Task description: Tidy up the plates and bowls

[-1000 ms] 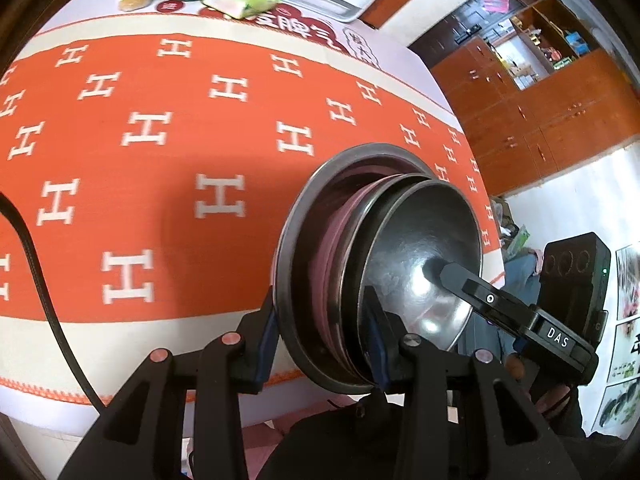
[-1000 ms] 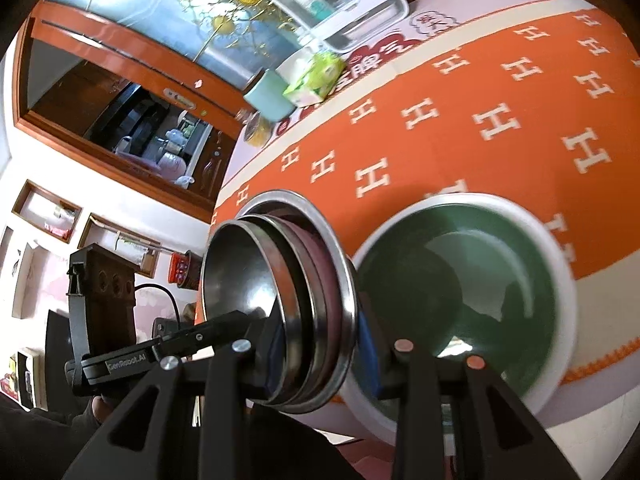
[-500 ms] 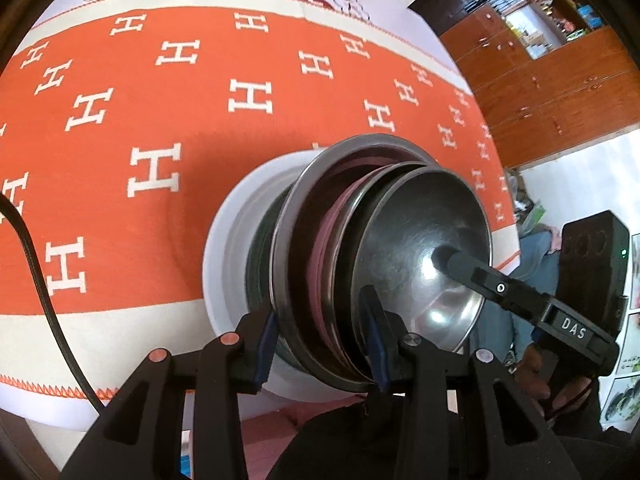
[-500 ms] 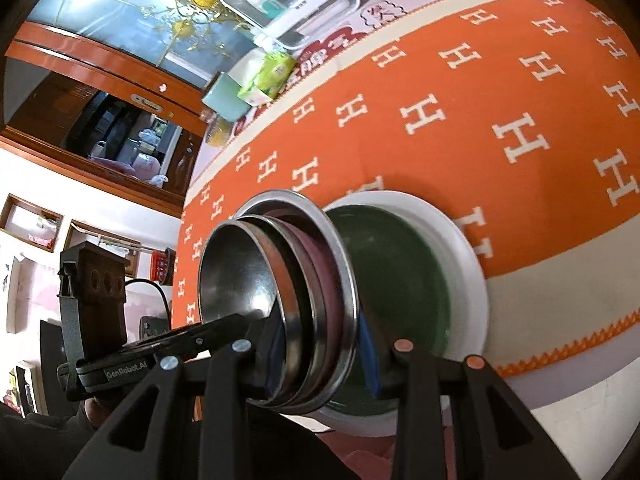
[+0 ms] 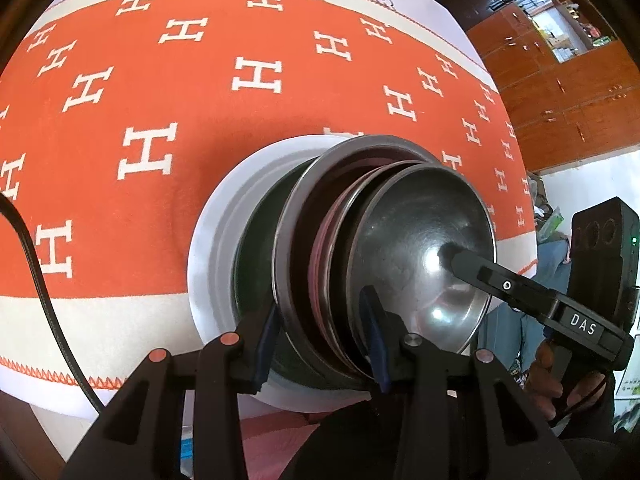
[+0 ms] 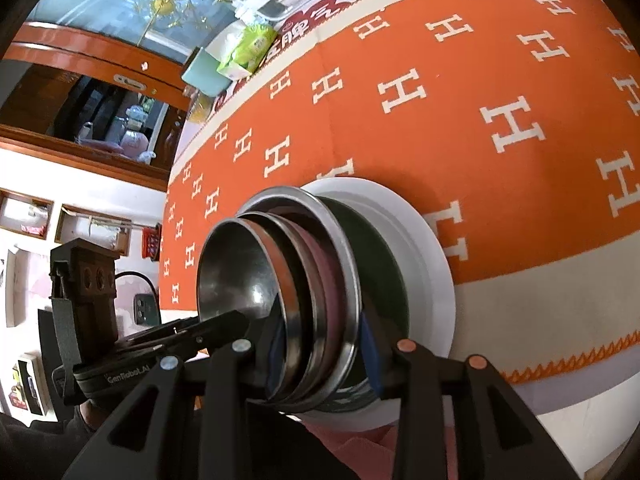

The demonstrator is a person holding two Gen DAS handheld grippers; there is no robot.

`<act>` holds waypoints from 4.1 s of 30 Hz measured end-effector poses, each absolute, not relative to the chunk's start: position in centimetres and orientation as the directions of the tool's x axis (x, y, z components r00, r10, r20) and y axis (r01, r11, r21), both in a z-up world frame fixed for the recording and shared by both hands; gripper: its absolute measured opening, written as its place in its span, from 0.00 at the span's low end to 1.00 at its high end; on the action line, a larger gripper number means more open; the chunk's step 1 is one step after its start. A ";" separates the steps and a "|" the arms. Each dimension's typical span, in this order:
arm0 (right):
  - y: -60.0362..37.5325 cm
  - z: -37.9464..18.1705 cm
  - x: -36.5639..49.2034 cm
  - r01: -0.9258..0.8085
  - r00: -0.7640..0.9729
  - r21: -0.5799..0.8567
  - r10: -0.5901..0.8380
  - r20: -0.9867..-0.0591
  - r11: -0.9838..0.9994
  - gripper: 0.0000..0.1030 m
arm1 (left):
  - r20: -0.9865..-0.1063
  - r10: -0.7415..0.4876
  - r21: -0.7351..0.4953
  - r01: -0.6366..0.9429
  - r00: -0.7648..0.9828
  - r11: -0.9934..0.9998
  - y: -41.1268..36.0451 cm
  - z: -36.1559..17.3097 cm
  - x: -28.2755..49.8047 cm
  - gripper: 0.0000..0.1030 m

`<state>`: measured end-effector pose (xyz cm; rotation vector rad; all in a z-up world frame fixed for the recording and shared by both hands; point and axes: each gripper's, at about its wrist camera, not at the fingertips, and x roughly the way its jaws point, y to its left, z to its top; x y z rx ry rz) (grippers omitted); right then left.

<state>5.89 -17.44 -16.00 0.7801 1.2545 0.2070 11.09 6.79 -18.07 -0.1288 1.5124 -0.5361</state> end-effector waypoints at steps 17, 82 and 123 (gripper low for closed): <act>-16.1 -14.2 2.4 0.409 0.489 0.538 0.321 -0.811 0.737 0.54 | -0.939 -0.343 -0.274 0.567 0.017 0.777 6.3 -14.8 10.3 0.38; -14.4 2.4 -7.6 0.031 0.686 0.284 0.186 -0.703 0.958 1.00 | -0.740 -0.004 0.061 0.074 0.673 0.995 6.6 1.0 -4.6 0.99; -15.7 0.7 -8.0 0.099 0.637 0.294 0.167 -0.753 0.951 1.00 | -0.758 0.007 0.070 0.071 0.652 0.995 5.6 0.2 -5.5 0.99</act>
